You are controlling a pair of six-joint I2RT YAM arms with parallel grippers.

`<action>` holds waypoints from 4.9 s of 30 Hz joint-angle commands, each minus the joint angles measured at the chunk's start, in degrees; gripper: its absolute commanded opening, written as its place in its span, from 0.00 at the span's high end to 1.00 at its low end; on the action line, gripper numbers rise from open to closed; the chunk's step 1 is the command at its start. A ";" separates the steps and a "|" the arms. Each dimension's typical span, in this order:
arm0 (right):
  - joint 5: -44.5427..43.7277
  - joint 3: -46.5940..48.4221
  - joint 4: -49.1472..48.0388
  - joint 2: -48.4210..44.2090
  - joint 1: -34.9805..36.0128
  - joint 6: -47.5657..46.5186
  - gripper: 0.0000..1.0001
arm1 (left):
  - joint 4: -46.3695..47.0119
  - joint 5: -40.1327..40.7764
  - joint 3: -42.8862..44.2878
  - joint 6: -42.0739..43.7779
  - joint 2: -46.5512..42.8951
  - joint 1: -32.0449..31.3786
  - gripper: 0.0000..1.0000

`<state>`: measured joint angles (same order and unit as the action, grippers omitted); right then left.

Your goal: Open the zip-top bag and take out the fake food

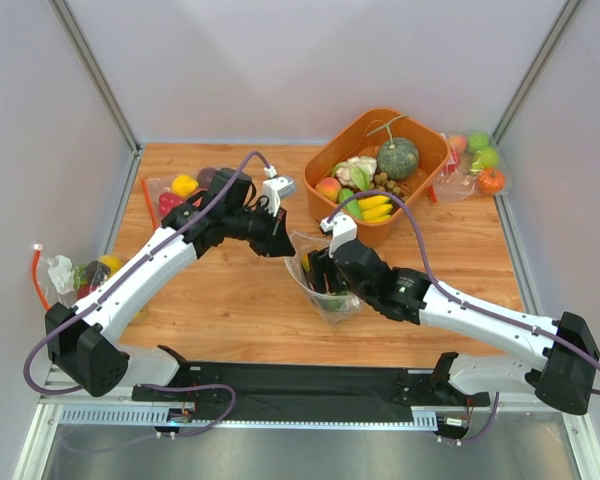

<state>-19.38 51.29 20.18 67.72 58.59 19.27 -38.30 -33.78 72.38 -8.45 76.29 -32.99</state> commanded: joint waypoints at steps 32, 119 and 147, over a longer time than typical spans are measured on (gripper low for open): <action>2.05 7.34 -6.56 -13.58 -12.51 -5.38 0.94 | -1.86 11.90 2.86 0.54 2.46 -1.28 1.00; 22.97 6.72 1.00 8.12 -12.71 -5.46 0.30 | -1.86 9.79 2.86 1.24 2.11 -1.37 1.00; 9.00 8.74 -11.48 20.69 -11.74 -9.78 0.16 | -1.95 6.62 2.85 1.33 4.13 -1.37 1.00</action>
<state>-8.56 58.22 12.14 86.41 47.07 10.00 -40.05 -25.63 72.84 -7.99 80.20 -34.11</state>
